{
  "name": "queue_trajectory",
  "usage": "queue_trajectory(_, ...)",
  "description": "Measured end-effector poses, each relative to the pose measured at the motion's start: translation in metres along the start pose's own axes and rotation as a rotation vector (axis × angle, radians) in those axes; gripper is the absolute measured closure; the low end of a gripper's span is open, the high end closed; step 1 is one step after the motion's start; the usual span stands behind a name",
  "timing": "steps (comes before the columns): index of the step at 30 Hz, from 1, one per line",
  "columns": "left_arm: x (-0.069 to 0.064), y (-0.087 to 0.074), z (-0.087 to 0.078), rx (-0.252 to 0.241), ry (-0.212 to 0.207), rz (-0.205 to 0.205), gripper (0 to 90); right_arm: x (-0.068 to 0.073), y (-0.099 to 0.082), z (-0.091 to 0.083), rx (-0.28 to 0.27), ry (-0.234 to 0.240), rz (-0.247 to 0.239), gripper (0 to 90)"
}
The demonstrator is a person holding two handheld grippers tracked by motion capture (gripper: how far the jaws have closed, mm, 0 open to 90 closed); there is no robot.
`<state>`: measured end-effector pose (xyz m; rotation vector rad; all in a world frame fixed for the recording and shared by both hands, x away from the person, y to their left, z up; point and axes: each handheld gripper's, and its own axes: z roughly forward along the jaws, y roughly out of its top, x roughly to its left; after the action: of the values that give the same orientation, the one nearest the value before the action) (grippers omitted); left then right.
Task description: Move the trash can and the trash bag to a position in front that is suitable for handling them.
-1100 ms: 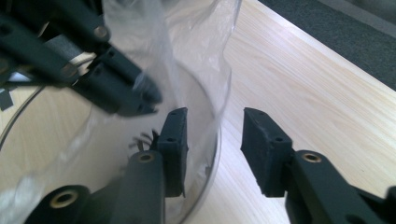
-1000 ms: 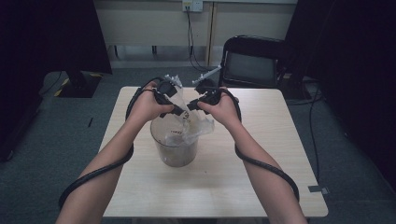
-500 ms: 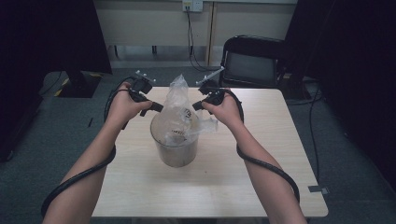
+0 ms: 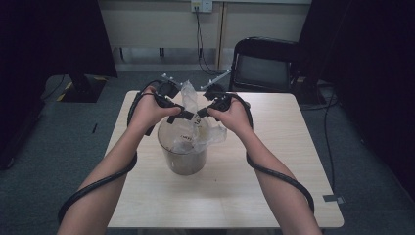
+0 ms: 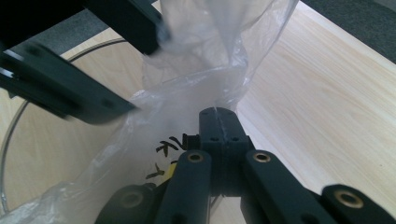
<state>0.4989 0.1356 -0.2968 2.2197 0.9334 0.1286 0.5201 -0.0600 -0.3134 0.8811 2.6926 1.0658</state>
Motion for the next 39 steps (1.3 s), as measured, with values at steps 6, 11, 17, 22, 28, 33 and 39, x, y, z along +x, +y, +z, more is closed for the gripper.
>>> queue_trajectory(6,0.002,0.003,0.011,0.041,-0.006,0.000,65.2,0.002,0.000,-0.005,-0.009,0.024,-0.005,90.0)
queue_trajectory(11,0.003,0.002,0.010,0.091,0.009,0.013,89.8,0.001,-0.001,-0.009,-0.012,0.006,0.002,90.0)
queue_trajectory(17,0.009,-0.004,-0.012,0.098,0.052,0.010,90.0,-0.002,-0.005,-0.010,-0.010,-0.010,0.007,90.0)
queue_trajectory(22,0.020,-0.016,-0.025,0.071,0.053,-0.022,90.0,-0.005,-0.007,-0.011,0.002,-0.037,0.005,90.0)
queue_trajectory(28,0.034,-0.028,-0.026,0.059,0.057,-0.059,87.5,-0.006,-0.008,-0.007,0.011,-0.039,0.011,88.3)
queue_trajectory(33,0.035,-0.030,-0.030,0.040,0.028,-0.056,86.6,-0.007,-0.004,-0.005,-0.045,-0.023,0.022,78.2)
queue_trajectory(39,0.029,-0.025,-0.036,0.019,0.028,-0.032,89.0,-0.009,0.001,0.000,-0.049,0.003,0.026,90.0)
